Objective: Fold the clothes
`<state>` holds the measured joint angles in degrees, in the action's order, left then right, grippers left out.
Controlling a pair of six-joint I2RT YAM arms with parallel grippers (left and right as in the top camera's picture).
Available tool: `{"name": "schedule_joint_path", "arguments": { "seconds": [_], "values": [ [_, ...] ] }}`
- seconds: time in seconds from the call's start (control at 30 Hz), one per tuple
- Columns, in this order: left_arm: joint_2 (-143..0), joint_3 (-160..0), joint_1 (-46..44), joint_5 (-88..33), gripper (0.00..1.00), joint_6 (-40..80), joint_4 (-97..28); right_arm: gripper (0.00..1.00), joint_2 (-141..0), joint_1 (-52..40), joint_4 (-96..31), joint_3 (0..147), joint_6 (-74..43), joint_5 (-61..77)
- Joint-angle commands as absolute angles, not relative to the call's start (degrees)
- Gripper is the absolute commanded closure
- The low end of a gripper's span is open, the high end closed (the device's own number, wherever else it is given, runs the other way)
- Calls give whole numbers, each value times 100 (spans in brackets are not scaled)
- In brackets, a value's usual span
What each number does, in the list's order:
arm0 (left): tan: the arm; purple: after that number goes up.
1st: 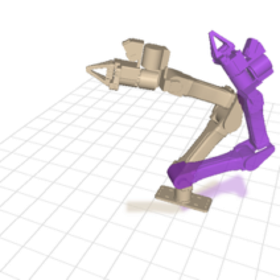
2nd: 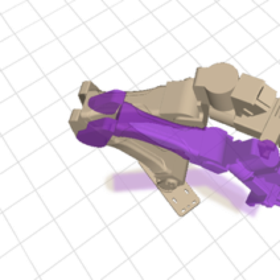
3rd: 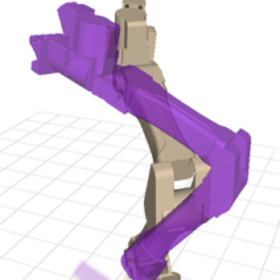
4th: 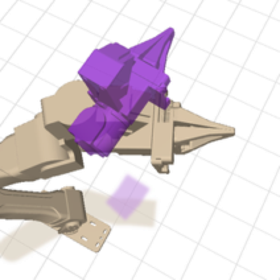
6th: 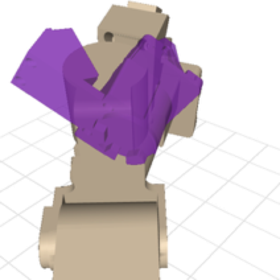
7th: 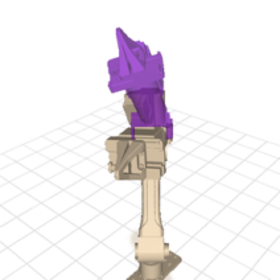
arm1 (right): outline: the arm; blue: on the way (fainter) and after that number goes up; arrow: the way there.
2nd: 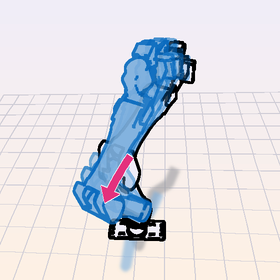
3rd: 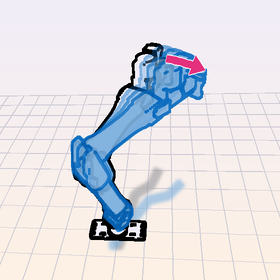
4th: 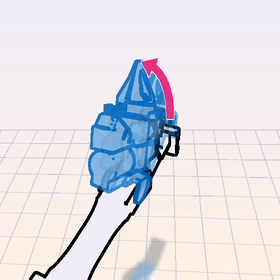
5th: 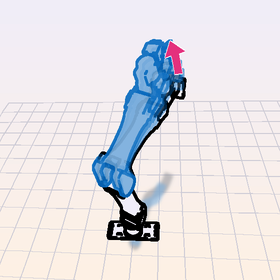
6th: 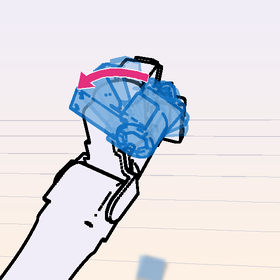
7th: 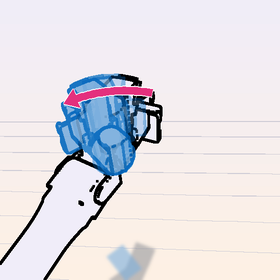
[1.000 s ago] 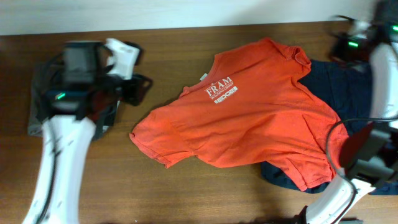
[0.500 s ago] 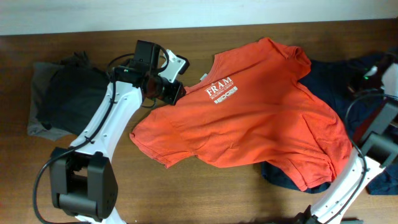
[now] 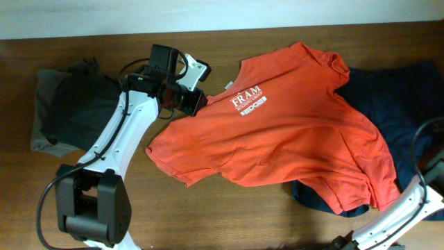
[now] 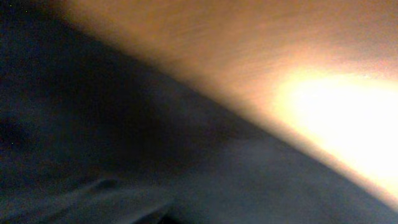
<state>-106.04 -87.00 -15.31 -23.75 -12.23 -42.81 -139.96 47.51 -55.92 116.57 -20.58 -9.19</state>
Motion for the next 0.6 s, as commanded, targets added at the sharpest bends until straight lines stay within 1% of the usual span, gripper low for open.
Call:
{"name": "schedule_joint_path", "arguments": {
  "seconds": [0.0,0.17,0.23,0.3,0.33,0.43,0.57],
  "values": [
    [-10595,-8781,-1527,-2418,78,-1118,-4263,96,-14341,5496,-5680,11808,-2150,-1874],
    [-10595,-8781,-1527,-2416,79,-1068,-4263,96,-14341,5959,-5767,12206,-2147,-1872],
    [-10595,-8781,-1527,-2418,79,-1026,-4250,96,-14341,6014,-5782,12361,-2145,-1774],
    [-10595,-8781,-1525,-2418,78,-987,-4200,96,-14339,5996,-5789,12532,-2078,-1273],
    [-10595,-8781,-1525,-2418,78,-987,-4174,96,-14339,5959,-5774,12623,-1911,-738],
    [-10595,-8781,-1525,-2421,64,-832,-4093,95,-14339,5815,-5802,12820,-1557,268],
    [-10595,-8781,-1525,-2418,43,-819,-4093,86,-14300,5494,-5907,13152,-1149,1557]
  ]
}}
